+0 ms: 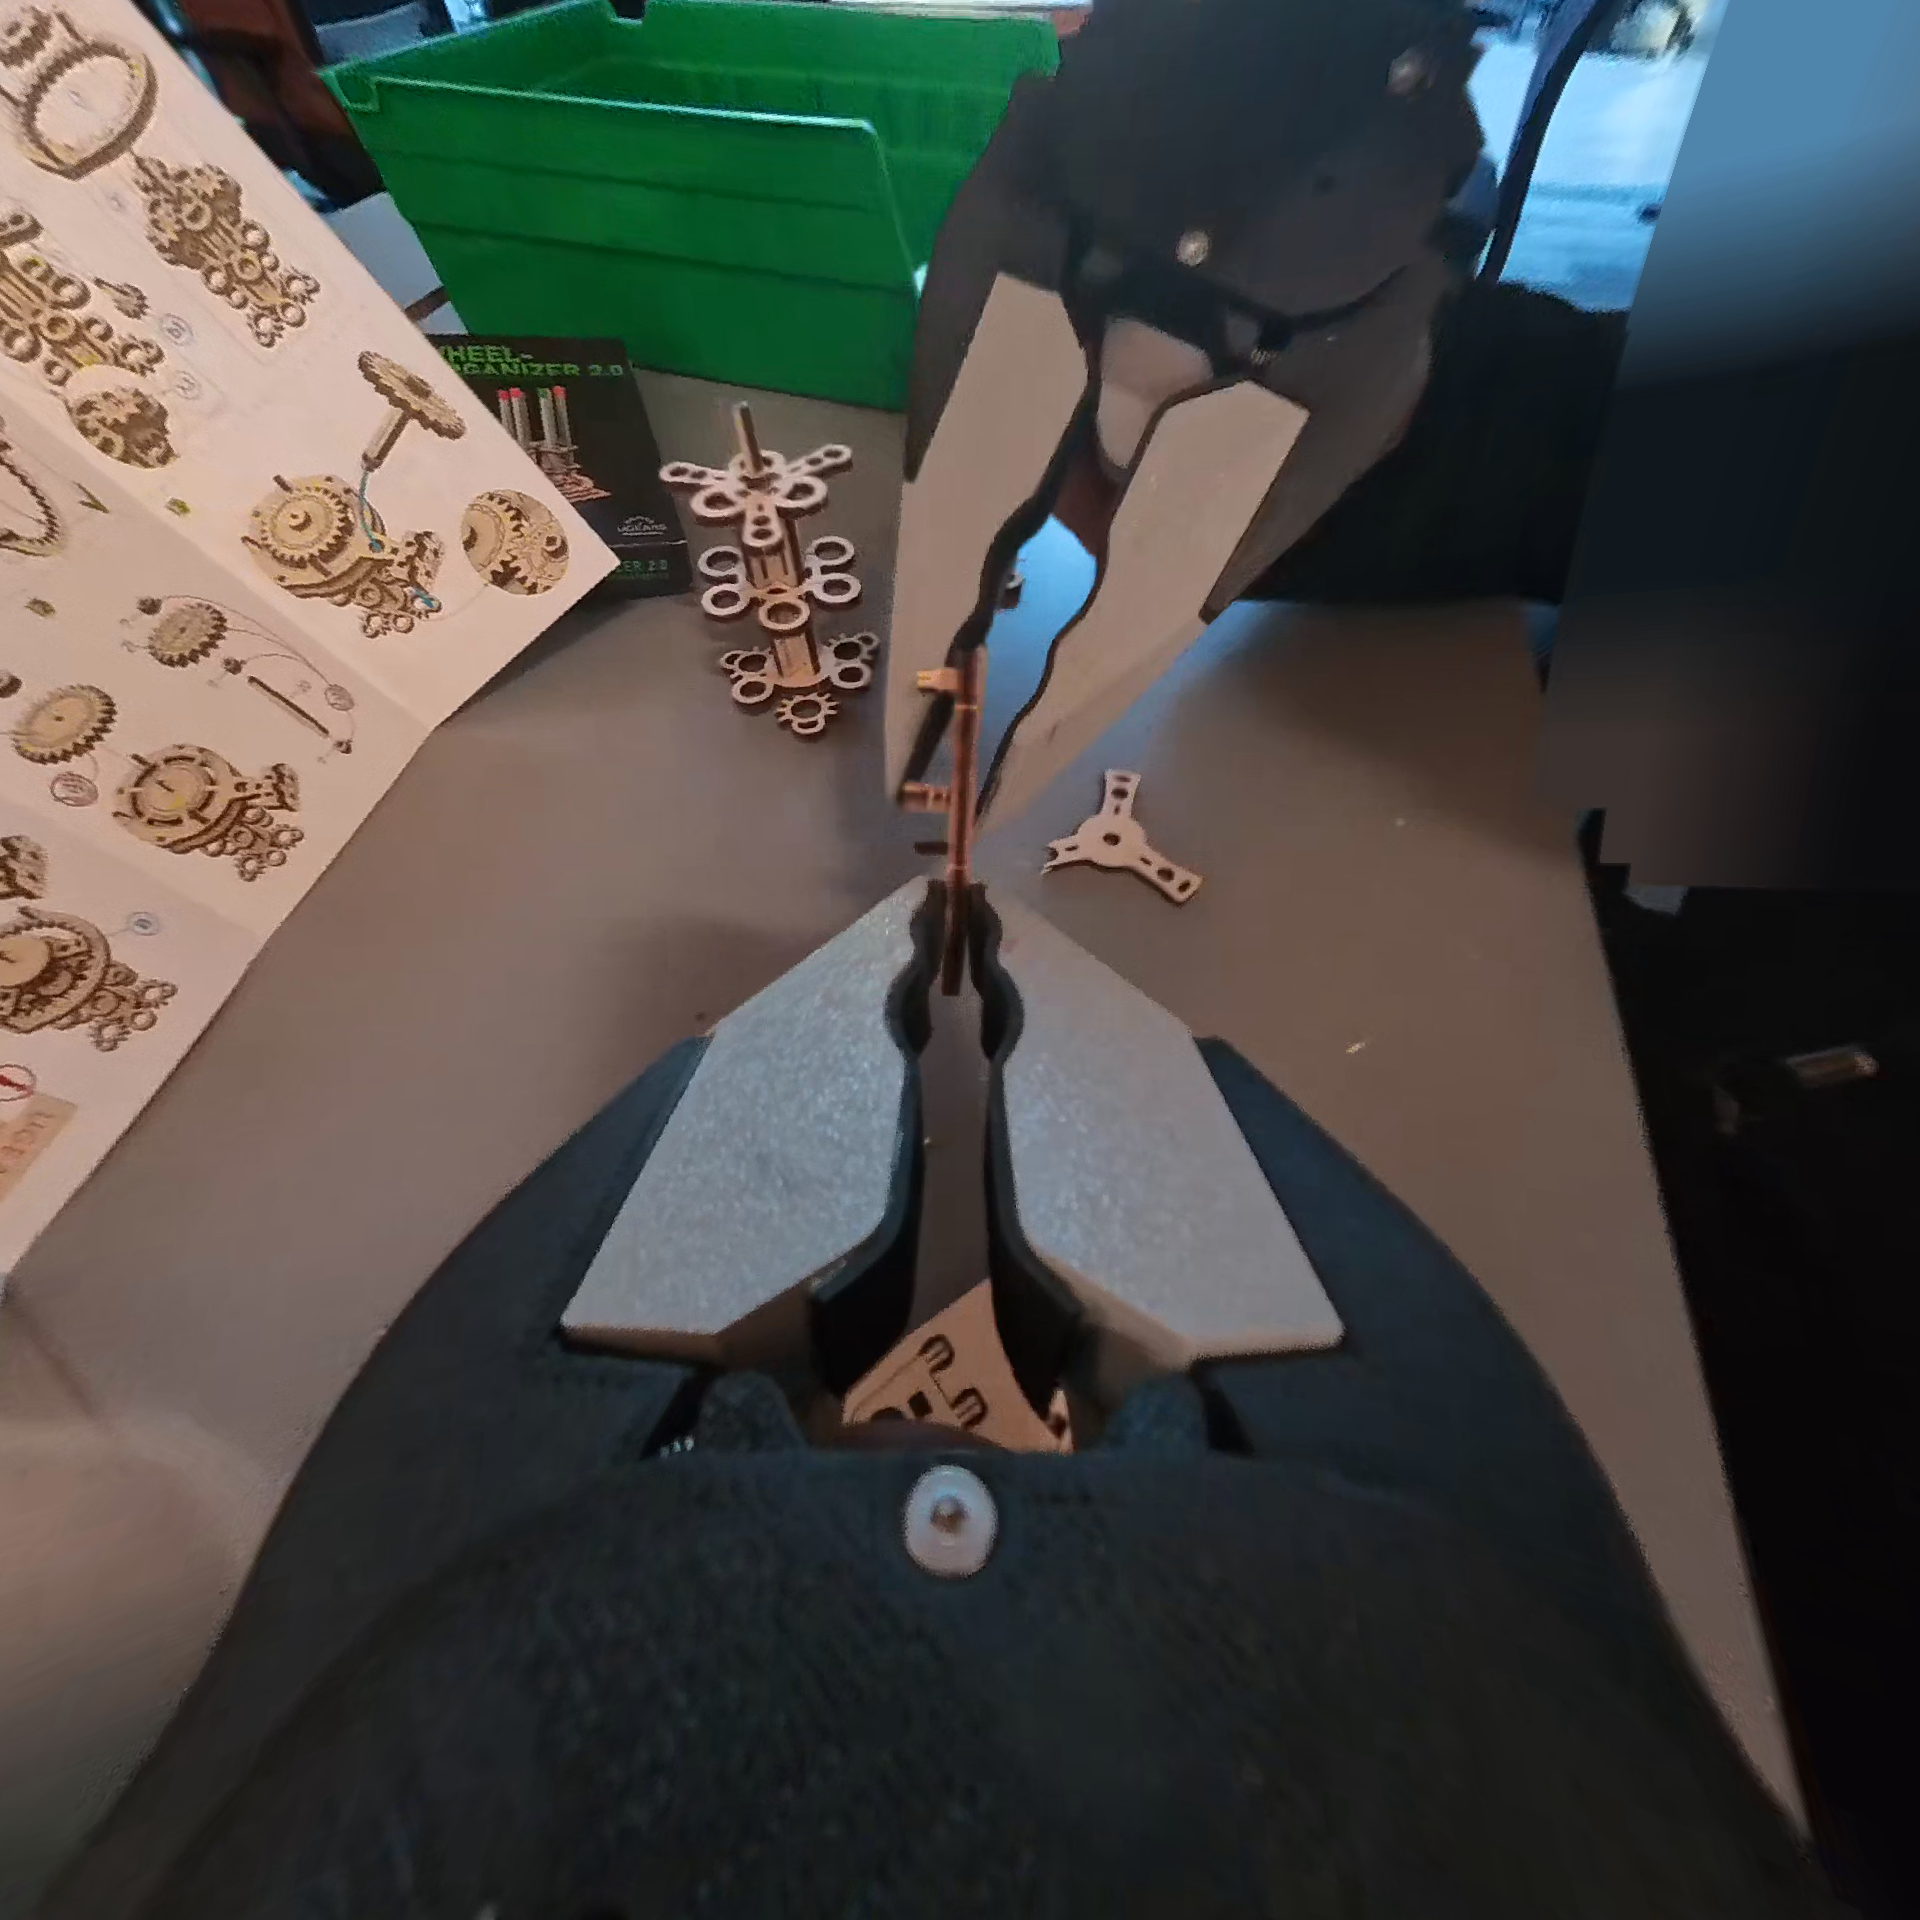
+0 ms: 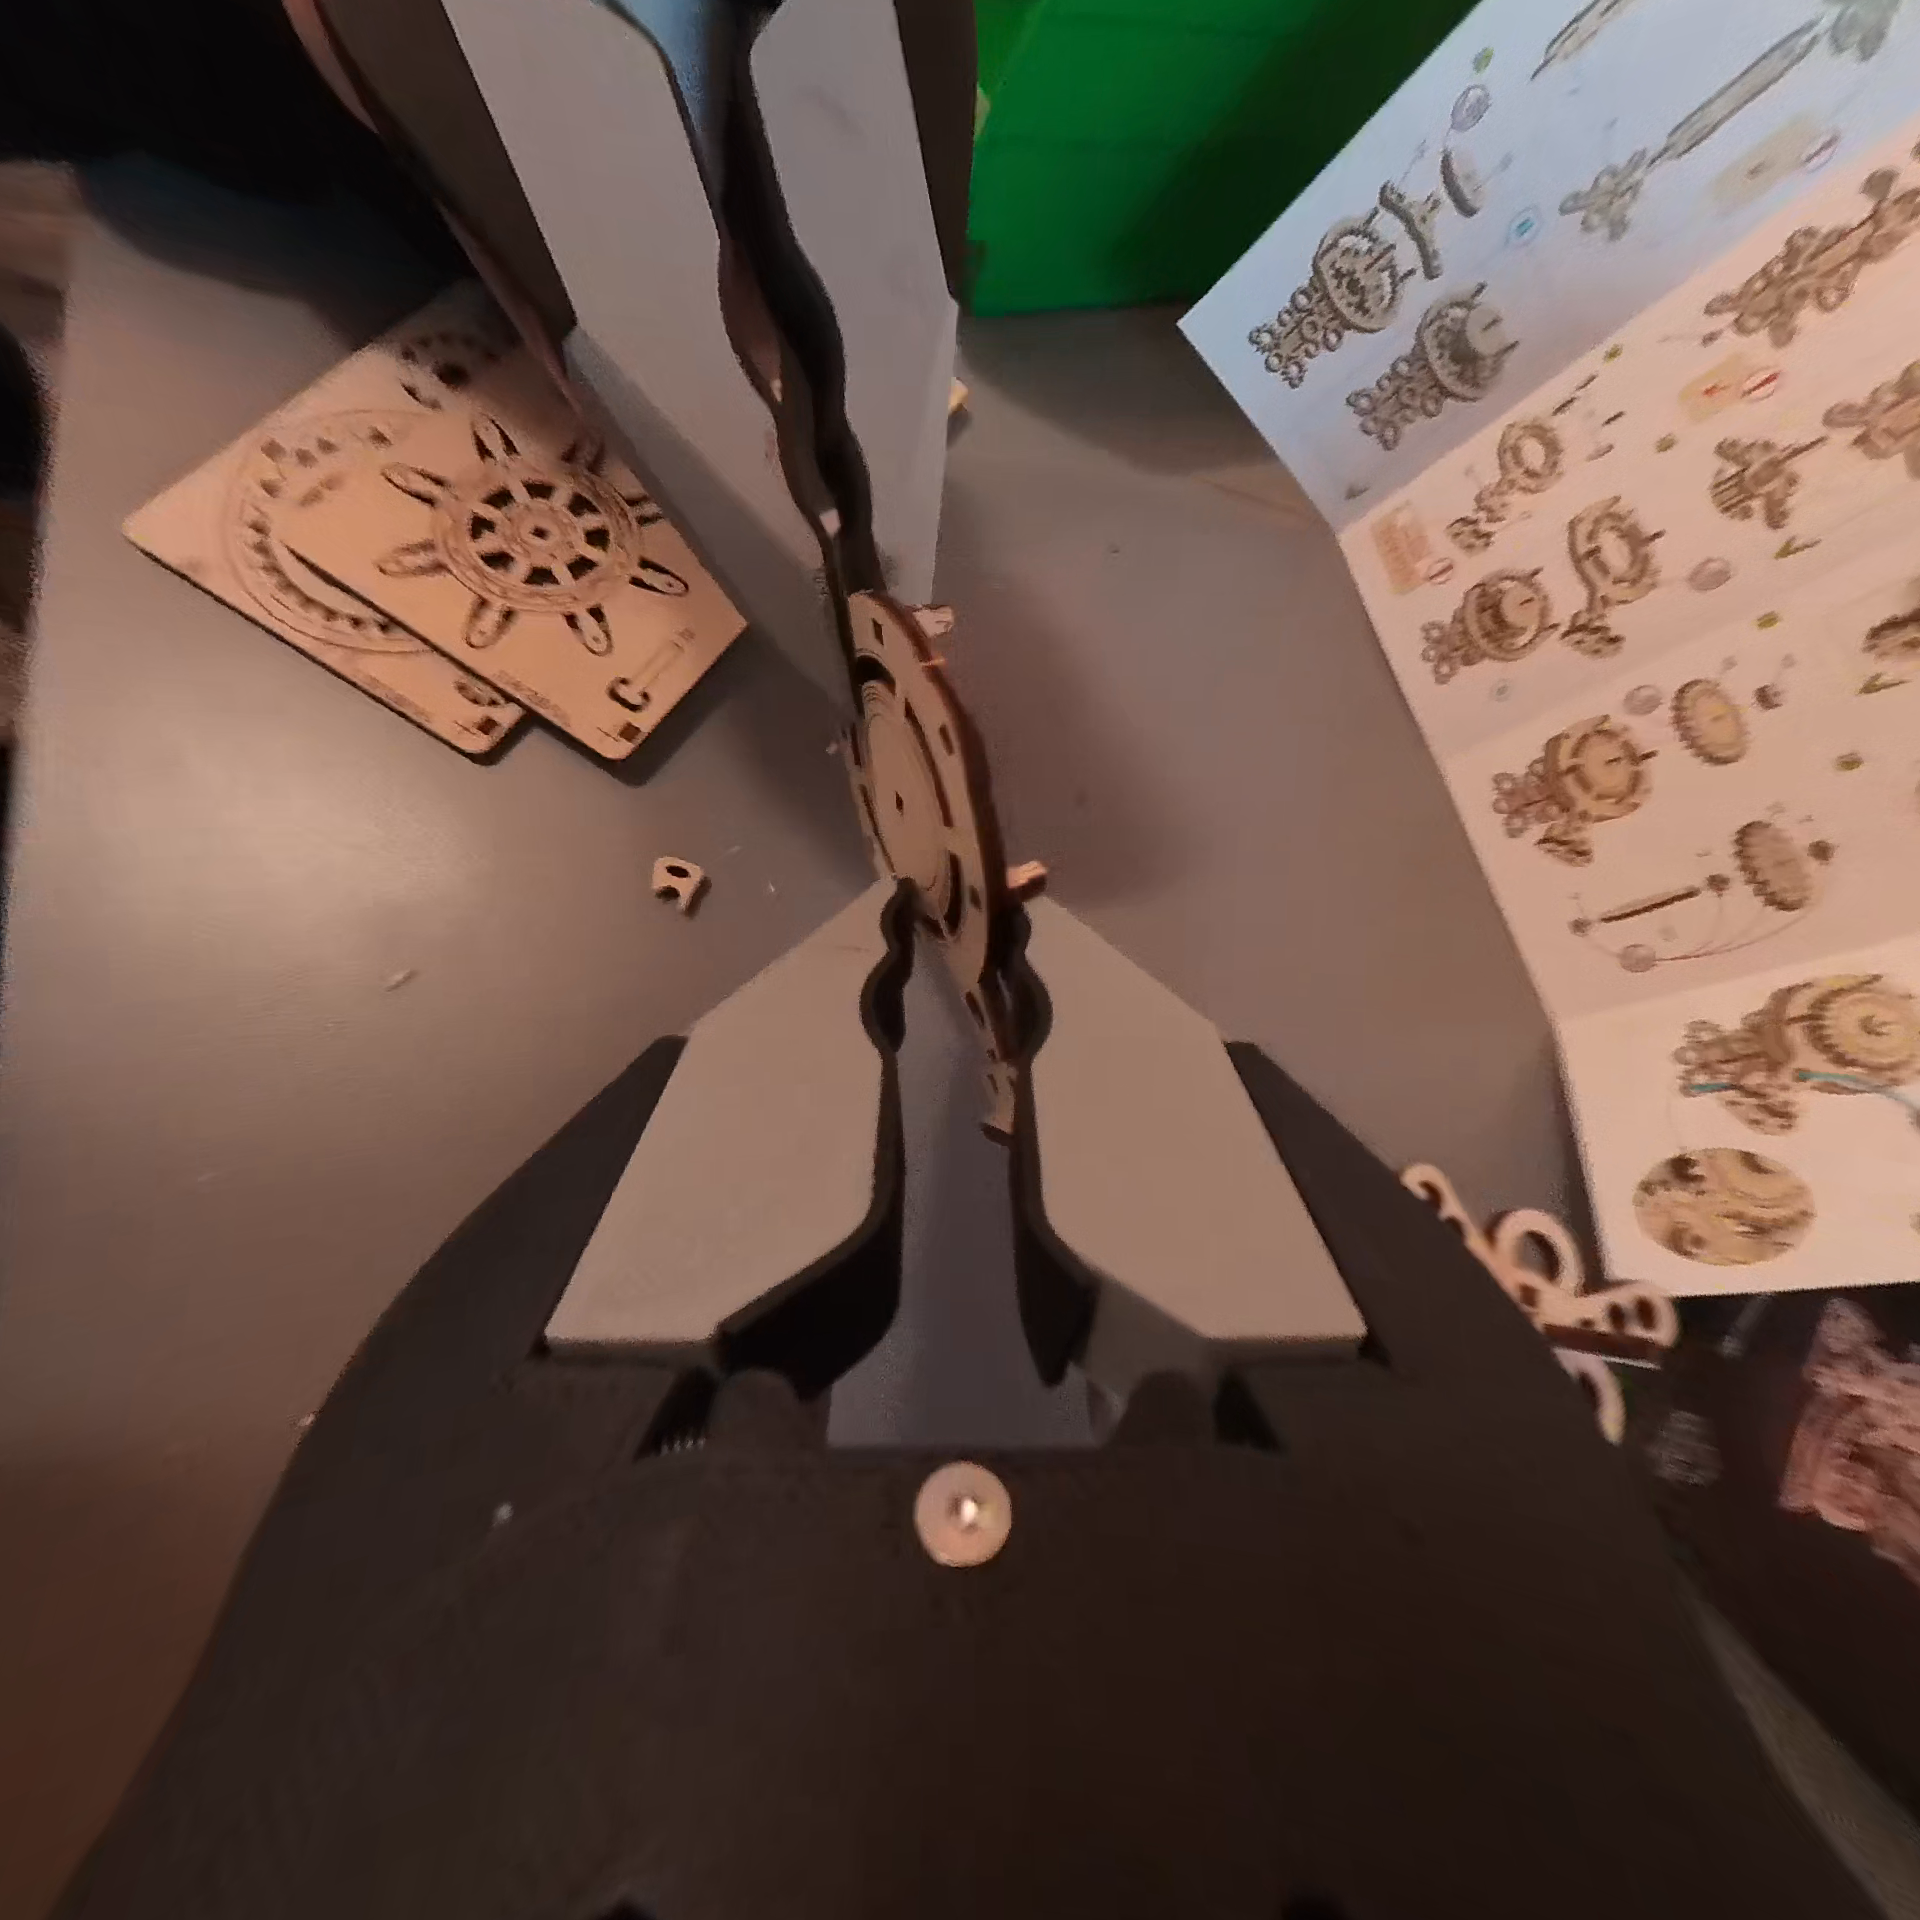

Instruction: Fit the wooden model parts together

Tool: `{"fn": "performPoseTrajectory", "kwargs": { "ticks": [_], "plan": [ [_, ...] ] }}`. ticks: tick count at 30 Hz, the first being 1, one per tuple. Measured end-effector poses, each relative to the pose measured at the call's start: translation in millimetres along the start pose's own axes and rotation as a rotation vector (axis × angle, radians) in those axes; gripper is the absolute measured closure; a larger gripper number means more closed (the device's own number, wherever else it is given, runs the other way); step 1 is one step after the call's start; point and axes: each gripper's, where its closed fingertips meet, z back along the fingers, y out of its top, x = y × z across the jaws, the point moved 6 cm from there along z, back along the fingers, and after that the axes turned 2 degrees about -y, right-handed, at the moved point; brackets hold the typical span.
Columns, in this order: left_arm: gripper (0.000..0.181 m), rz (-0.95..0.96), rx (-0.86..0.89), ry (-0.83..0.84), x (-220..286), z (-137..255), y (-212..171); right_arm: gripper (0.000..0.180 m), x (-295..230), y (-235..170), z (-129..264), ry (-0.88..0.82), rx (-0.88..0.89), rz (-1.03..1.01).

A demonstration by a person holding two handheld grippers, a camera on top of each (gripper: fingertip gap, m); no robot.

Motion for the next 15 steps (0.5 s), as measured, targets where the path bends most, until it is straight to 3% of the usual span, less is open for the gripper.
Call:
{"fn": "performPoseTrajectory", "kwargs": {
  "ticks": [4,9,15],
  "plan": [
    [0.179,0.146,0.082,-0.075,-3.9,5.0,5.0,0.175,7.7,-1.3,3.5,0.228,0.055,-0.281],
    [0.168,0.216,0.101,-0.023,-17.5,10.6,2.8,0.18,21.9,-6.3,8.6,0.473,0.162,-0.603],
    [0.157,0.247,0.117,-0.049,-17.5,11.4,3.5,0.18,31.5,-7.9,12.6,0.624,0.254,-0.788]
  ]
}}
